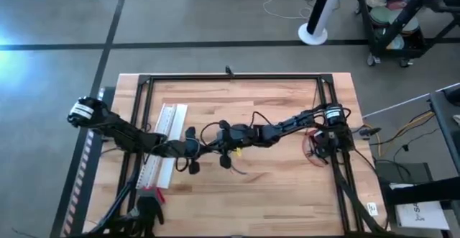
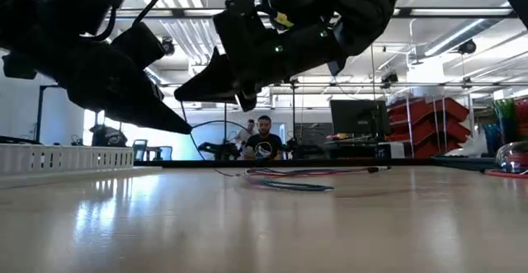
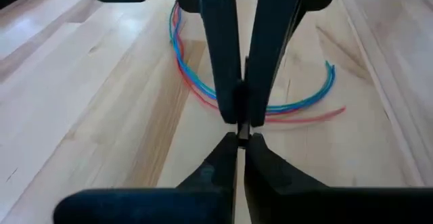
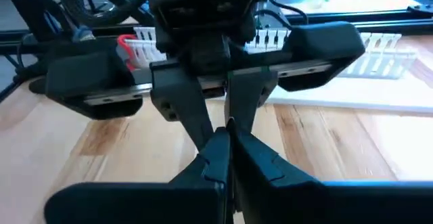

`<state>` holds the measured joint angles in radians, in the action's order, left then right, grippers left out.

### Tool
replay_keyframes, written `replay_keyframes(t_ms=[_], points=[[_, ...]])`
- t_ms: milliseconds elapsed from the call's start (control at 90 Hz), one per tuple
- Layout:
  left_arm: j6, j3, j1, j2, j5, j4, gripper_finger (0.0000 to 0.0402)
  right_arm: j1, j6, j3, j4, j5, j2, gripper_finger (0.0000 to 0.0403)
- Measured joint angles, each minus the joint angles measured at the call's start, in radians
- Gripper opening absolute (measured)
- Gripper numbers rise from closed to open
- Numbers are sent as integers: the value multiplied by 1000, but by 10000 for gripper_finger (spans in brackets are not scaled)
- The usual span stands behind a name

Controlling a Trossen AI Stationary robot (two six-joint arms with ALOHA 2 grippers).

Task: Ziptie cables
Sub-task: Wrap the cable wires using bottom black ziptie

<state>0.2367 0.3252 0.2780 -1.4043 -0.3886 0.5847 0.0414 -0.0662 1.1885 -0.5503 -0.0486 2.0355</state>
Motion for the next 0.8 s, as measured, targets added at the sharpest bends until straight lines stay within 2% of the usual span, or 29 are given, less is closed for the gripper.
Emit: replay_keyframes(t_ms=[256, 622, 800], points=[[6, 0, 0, -10, -13, 7, 0, 0, 15, 0, -1, 0, -27, 0], [-19, 1, -6, -150, -14, 148, 0, 5, 26, 0, 0, -2, -42, 0], [-19, 2, -8, -184, -13, 165, 0, 13, 52, -2, -5, -1, -80, 0]])
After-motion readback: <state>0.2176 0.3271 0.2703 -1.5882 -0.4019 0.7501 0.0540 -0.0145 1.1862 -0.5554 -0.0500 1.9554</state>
